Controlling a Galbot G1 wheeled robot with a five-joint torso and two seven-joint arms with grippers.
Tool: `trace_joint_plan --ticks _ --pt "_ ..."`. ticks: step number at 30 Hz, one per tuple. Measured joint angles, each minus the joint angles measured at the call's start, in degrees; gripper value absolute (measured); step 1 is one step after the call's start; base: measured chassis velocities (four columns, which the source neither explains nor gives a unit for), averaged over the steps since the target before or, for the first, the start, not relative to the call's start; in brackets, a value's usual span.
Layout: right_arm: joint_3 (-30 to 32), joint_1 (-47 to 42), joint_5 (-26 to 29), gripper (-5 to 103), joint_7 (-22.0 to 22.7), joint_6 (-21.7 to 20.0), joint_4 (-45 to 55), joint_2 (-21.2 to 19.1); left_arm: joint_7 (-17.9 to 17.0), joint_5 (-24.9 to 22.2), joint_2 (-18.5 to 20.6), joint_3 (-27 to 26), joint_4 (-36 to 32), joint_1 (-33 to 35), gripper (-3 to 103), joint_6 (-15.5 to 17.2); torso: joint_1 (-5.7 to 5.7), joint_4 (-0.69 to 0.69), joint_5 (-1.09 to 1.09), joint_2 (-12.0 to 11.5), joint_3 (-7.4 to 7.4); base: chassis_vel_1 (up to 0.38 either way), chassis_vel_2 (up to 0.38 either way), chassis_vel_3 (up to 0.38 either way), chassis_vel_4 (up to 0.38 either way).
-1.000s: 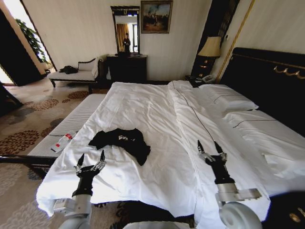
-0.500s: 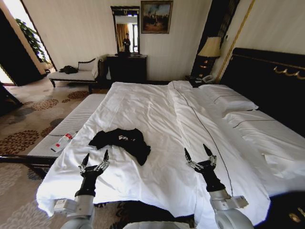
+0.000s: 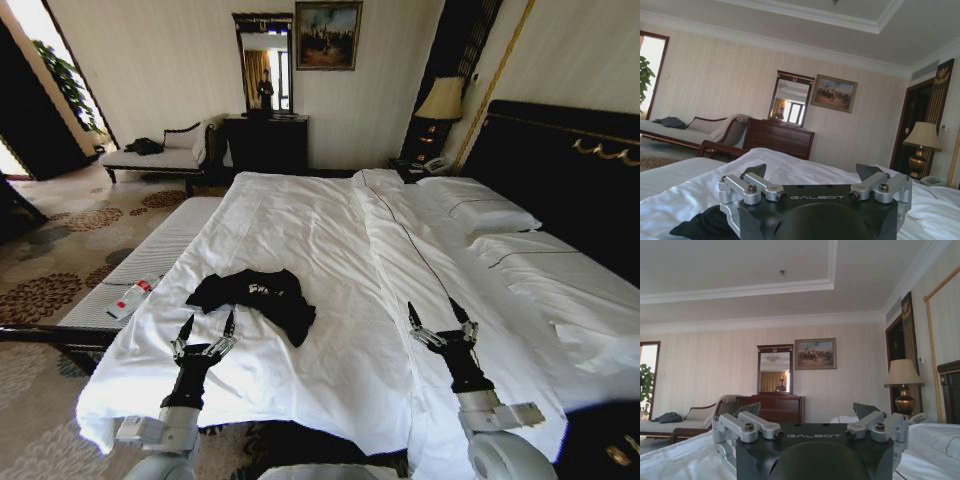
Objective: Fold the clothes on the bed.
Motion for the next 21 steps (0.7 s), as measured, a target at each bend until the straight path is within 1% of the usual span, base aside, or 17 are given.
trace_joint_plan --ticks 6,12,15,18,21 --pt "0.2 0.3 0.2 100 -0.5 -0.1 -0.5 0.2 -0.1 -0.7 0.1 -1.1 0.7 -0.5 100 -0.1 0.00 -0.01 0.00 0.0 0.00 0.000 0.000 0.000 0.000" --pt "-0.2 0.8 2.9 100 -0.5 -0.6 -1.1 0.5 -0.7 -0.9 -0.7 -1.2 2.0 -1.4 100 0.1 0.00 0.00 0.00 0.0 0.00 0.000 0.000 0.000 0.000" --pt "-0.3 0.8 2.3 100 -0.7 -0.4 -1.3 0.6 -0.8 -0.9 -0.9 -1.3 2.0 -1.7 100 0.5 0.00 -0.01 0.00 0.0 0.00 0.000 0.000 0.000 0.000" --pt "-0.6 0.9 1.6 100 -1.1 -0.1 -1.4 0.8 -0.8 0.1 -1.0 -1.1 2.1 -1.5 100 0.3 0.00 -0.01 0.00 0.0 0.00 0.000 0.000 0.000 0.000" --pt "-1.5 1.0 0.7 100 -1.4 0.0 -1.5 1.2 -0.4 2.0 -1.1 -1.1 2.2 -1.1 100 -0.6 0.00 0.00 0.00 0.0 0.00 0.000 0.000 0.000 0.000"
